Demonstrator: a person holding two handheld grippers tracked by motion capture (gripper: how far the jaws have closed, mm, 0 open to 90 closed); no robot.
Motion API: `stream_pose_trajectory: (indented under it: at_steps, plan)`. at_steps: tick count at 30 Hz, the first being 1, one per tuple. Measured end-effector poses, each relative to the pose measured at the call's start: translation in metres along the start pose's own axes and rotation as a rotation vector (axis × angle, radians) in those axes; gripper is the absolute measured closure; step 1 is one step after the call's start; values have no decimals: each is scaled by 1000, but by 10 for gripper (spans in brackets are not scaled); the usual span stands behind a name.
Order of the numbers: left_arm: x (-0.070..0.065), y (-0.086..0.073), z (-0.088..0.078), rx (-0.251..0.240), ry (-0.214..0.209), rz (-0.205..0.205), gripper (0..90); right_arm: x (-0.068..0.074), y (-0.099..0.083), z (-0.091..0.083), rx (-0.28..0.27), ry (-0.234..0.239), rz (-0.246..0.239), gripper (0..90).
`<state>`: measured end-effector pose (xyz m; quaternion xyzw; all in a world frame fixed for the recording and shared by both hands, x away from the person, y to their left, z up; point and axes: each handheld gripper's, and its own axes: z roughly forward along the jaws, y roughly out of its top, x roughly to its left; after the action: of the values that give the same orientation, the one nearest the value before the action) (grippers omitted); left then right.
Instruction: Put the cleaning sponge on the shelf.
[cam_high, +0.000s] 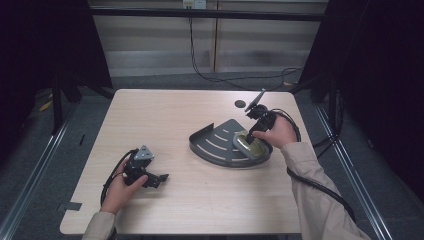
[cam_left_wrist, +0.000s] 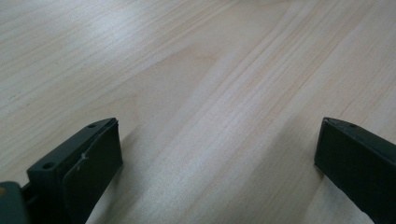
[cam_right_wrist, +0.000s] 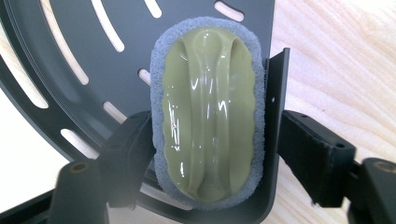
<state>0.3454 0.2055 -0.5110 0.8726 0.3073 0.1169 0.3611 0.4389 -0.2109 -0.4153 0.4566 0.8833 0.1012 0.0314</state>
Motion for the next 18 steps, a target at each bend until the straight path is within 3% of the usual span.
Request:
stream_pose_trajectory:
  at_steps: [18]
  plan:
    - [0, 0, 0, 0, 0, 0, 2, 6, -11, -13, -17, 13, -34, 187]
